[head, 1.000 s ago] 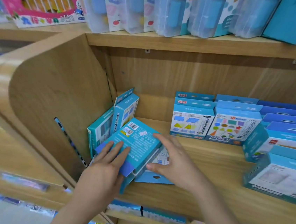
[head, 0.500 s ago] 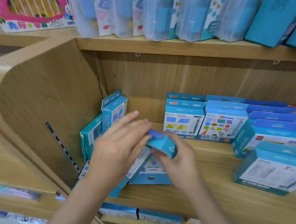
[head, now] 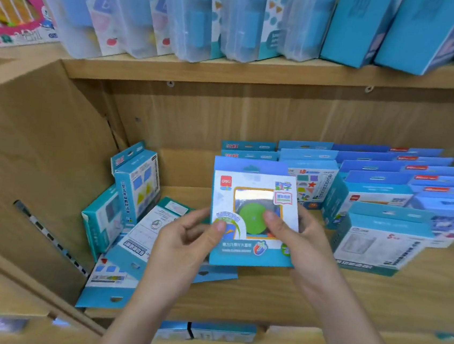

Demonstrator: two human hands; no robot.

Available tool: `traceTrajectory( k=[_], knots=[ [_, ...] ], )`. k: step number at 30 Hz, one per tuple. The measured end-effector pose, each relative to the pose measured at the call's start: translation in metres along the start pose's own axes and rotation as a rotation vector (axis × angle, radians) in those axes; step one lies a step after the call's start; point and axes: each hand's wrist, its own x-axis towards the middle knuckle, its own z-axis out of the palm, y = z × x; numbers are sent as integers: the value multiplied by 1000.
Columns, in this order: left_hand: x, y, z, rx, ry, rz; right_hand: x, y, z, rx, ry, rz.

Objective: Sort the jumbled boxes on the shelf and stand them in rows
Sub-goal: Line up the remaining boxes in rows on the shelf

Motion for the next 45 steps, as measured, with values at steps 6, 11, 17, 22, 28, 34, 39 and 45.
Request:
traceTrajectory(
  k=[6, 11, 17, 22, 28, 34, 39, 45],
  knots=[
    [-5, -25, 10, 94, -66, -96, -10, 0, -23, -398, 14, -100],
    [-5, -48, 27, 188, -41, -39, -11, -24, -83, -1303, 397, -454],
    [13, -68, 58, 293, -94, 26, -12, -47, -143, -1760, 378, -215],
    [19, -96, 90, 404, -67, 43, -37, -58, -185, -1687, 218, -278],
    [22, -112, 129, 568, 26, 104, -42, -79, -238, -1389, 174, -338],
    [37, -113, 160, 749, 63, 85, -43, -86, -273, -1051, 187, -400],
    [61, -121, 187, 802, 76, 157, -40, -95, -298, -939, 117, -311],
    [75, -126, 221, 831, 65, 190, -34, -90, -316, -471, 74, -251]
  ],
)
